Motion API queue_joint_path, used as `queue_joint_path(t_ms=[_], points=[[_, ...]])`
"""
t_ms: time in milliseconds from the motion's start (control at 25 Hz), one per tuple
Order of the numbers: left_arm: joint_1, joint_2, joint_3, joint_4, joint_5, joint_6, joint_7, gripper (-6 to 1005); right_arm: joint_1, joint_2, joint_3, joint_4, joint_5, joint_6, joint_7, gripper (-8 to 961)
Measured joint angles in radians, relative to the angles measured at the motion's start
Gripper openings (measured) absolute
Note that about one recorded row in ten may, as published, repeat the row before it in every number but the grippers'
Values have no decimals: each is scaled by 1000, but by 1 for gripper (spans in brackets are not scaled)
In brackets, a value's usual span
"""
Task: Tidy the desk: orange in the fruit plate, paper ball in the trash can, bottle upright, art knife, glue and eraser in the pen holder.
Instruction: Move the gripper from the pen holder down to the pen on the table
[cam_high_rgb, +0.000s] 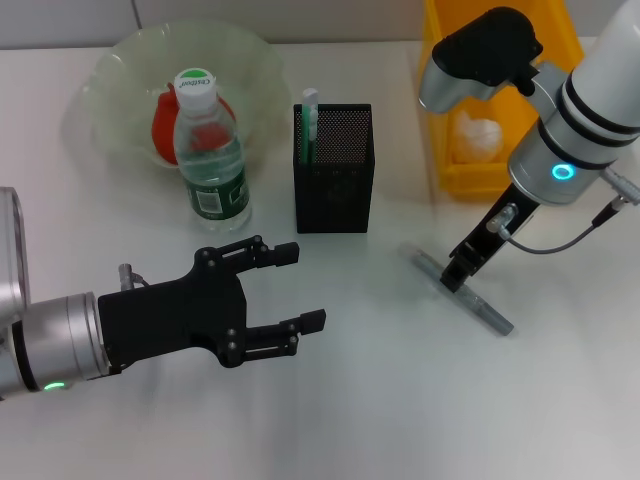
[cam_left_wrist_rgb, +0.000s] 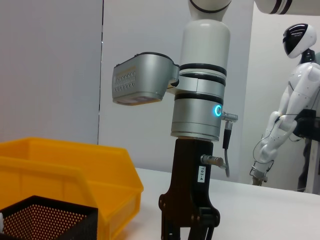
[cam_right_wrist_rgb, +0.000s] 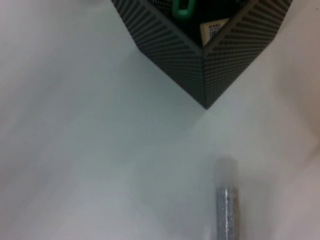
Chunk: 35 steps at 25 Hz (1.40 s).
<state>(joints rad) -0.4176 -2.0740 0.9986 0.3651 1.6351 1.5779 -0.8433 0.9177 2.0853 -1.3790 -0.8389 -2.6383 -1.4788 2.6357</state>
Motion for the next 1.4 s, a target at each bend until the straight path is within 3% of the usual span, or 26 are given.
queue_joint_path(t_ms=[1080,1200,1400], points=[[-3,0,-5,0,0,-4,1,782,11,4,-38,63,35,72,-2,355],[-6,0,-7,0,0,-5,1,782,18,4,-38,75,35,73,-2,210],[-6,0,-8,0,0,-6,1,782,20,4,-38,76,35,74,-4,185]])
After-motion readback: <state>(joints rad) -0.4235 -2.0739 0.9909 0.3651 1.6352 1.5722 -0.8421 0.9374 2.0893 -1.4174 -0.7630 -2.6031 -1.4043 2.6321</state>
